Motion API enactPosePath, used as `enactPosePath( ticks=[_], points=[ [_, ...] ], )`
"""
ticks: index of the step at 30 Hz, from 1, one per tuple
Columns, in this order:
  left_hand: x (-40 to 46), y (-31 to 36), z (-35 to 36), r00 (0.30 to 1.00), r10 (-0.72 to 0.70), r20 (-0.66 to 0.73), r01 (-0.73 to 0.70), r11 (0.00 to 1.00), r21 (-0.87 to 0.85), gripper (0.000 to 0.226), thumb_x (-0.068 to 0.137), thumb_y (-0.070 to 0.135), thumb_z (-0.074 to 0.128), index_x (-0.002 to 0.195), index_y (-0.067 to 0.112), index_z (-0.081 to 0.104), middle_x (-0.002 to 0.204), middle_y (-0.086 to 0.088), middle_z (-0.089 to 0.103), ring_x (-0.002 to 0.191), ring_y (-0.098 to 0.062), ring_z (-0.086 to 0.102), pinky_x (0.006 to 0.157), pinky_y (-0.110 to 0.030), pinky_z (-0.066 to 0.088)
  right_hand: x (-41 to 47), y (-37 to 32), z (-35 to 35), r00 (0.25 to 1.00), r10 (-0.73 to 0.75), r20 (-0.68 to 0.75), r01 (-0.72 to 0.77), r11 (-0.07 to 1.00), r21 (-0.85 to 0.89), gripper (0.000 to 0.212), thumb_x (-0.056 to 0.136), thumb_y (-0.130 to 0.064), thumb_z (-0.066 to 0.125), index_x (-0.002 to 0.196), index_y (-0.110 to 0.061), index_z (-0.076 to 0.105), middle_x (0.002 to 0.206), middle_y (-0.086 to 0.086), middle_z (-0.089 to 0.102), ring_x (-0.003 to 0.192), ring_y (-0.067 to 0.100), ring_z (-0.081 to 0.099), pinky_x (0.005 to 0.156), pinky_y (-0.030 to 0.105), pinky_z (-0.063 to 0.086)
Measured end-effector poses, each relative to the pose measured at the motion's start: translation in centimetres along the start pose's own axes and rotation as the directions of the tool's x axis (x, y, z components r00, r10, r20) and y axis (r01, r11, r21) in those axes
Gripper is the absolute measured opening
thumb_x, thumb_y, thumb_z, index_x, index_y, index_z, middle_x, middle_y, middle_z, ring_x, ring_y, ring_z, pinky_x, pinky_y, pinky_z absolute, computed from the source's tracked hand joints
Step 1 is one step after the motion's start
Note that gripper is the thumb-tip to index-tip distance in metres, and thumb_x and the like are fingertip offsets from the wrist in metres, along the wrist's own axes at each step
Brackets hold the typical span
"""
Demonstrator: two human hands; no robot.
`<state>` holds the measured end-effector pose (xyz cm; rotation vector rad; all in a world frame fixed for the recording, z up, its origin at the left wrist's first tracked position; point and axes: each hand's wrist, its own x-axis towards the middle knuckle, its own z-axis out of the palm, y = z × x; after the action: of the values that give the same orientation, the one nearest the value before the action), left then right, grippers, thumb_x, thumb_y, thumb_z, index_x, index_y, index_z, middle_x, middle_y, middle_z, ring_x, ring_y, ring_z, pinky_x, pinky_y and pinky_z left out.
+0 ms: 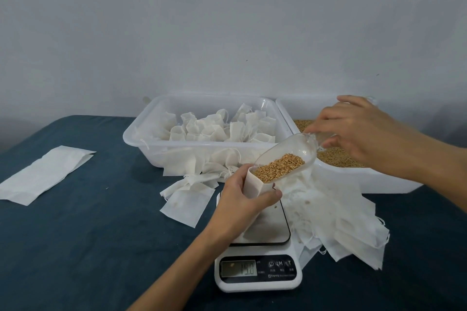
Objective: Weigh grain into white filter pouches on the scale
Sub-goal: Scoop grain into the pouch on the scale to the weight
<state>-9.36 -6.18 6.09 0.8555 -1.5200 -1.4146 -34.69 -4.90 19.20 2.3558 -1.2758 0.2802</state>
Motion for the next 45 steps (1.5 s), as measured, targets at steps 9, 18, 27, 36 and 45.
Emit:
enactPosePath(
  ticks=[9, 18, 27, 36, 45],
  points=[
    [0.0, 0.0, -0.1, 1.000, -0.004, -0.009, 0.004, 1.000, -0.011, 0.048, 0.075, 0.031, 0.085, 0.119, 0.025, 0.067, 0.107, 0.008, 0.076, 0.096, -0.009, 0.072, 0.077, -0.018, 0.052, 0.1, -0.2, 0.0, 0.999, -0.034, -0.023, 0.034, 0.999, -0.022, 0.034, 0.083, -0.009, 0.068, 0.113, -0.023, 0.074, 0.098, -0.005, 0.069, 0.087, 0.022, 0.067, 0.110, 0.041, 0.028],
    [0.1, -0.1, -0.1, 1.000, -0.014, -0.014, 0.014, 1.000, -0.001, 0.053, 0.074, 0.031, 0.085, 0.123, 0.023, 0.065, 0.111, 0.005, 0.077, 0.100, -0.014, 0.073, 0.083, -0.025, 0.053, 0.1, -0.3, 0.0, 1.000, -0.006, 0.004, 0.006, 1.000, -0.015, 0.037, 0.083, -0.006, 0.077, 0.115, -0.023, 0.073, 0.101, -0.004, 0.069, 0.091, 0.023, 0.066, 0.111, 0.051, 0.035],
    [0.2, -0.2, -0.2, 1.000, -0.014, -0.018, 0.015, 1.000, 0.007, 0.053, 0.073, 0.032, 0.087, 0.121, 0.031, 0.064, 0.114, 0.011, 0.076, 0.102, -0.008, 0.073, 0.082, -0.018, 0.053, 0.1, -0.7, -0.4, 0.999, 0.012, 0.038, -0.012, 1.000, 0.012, 0.035, 0.087, -0.008, 0.072, 0.119, -0.022, 0.072, 0.104, -0.003, 0.069, 0.097, 0.024, 0.066, 0.114, 0.049, 0.031],
    [0.1, -0.2, -0.3, 1.000, -0.023, 0.000, 0.023, 0.999, -0.030, 0.050, 0.080, 0.018, 0.088, 0.123, 0.026, 0.064, 0.114, 0.006, 0.077, 0.102, -0.012, 0.074, 0.082, -0.020, 0.055, 0.0, -0.8, -0.5, 0.996, 0.049, 0.079, -0.054, 0.997, 0.050, 0.033, 0.092, -0.011, 0.063, 0.122, -0.022, 0.071, 0.107, -0.004, 0.068, 0.100, 0.023, 0.065, 0.117, 0.045, 0.026],
    [0.5, 0.1, -1.0, 0.998, -0.046, 0.053, 0.050, 0.997, -0.066, 0.063, 0.072, 0.020, 0.090, 0.129, 0.024, 0.064, 0.127, -0.005, 0.073, 0.120, -0.027, 0.068, 0.110, -0.045, 0.052, -0.3, -0.1, 0.7, 0.987, 0.107, 0.117, -0.125, 0.979, 0.159, 0.031, 0.093, -0.013, 0.070, 0.122, -0.024, 0.070, 0.102, -0.010, 0.065, 0.093, 0.016, 0.055, 0.104, 0.038, 0.036]
  ],
)
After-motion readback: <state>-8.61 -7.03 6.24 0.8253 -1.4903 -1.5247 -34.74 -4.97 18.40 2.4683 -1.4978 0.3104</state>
